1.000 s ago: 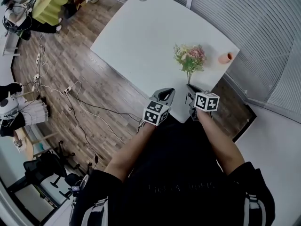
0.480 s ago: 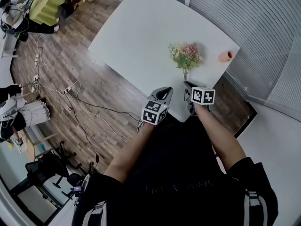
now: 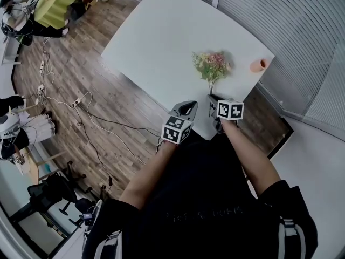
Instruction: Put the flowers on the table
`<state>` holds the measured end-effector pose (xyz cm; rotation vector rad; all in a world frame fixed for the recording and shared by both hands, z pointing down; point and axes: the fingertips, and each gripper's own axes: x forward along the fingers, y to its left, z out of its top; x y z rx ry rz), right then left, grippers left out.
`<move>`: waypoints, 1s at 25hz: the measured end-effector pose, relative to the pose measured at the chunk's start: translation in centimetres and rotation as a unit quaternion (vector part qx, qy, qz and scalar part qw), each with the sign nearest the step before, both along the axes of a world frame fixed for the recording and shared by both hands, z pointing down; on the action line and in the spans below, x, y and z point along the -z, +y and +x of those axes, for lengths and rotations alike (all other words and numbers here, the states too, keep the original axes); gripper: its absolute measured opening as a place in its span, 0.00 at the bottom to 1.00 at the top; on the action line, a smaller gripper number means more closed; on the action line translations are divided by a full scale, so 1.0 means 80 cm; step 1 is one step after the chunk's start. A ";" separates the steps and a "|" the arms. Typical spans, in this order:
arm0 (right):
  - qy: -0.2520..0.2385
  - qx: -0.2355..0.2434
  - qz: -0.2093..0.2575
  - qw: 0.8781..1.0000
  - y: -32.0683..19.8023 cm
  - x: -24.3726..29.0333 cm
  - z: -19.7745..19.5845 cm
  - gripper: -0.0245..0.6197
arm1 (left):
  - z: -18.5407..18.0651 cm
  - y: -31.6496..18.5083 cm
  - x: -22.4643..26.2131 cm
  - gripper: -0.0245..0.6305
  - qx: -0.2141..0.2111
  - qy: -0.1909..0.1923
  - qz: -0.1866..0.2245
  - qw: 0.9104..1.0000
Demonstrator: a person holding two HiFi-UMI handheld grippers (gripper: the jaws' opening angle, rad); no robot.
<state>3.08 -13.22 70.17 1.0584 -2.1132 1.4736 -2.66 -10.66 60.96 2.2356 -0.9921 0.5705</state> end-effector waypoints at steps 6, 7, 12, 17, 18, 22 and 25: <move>0.019 -0.002 0.011 1.000 0.000 0.006 0.002 0.12 | -0.001 0.004 0.002 0.07 -0.007 0.000 -0.001 1.000; 0.022 -0.003 0.012 1.000 0.000 0.005 0.003 0.13 | -0.001 0.004 0.002 0.07 -0.008 0.001 -0.002 1.000; 0.024 -0.009 0.015 1.000 -0.002 0.002 0.010 0.23 | 0.002 0.001 0.000 0.07 -0.011 0.004 0.001 1.000; 0.080 0.015 0.056 0.995 -0.003 0.016 0.011 0.31 | 0.005 0.004 0.004 0.07 -0.018 0.003 0.001 1.000; 0.102 0.018 0.062 0.993 -0.004 0.017 0.014 0.32 | 0.005 0.003 0.005 0.07 -0.020 0.001 0.003 1.000; 0.123 0.012 0.072 0.990 -0.006 0.018 0.021 0.32 | 0.015 0.004 0.007 0.07 -0.037 -0.003 0.018 0.999; 0.105 0.016 0.079 0.991 -0.001 0.026 0.018 0.31 | 0.020 0.007 0.011 0.07 -0.036 0.007 0.019 0.999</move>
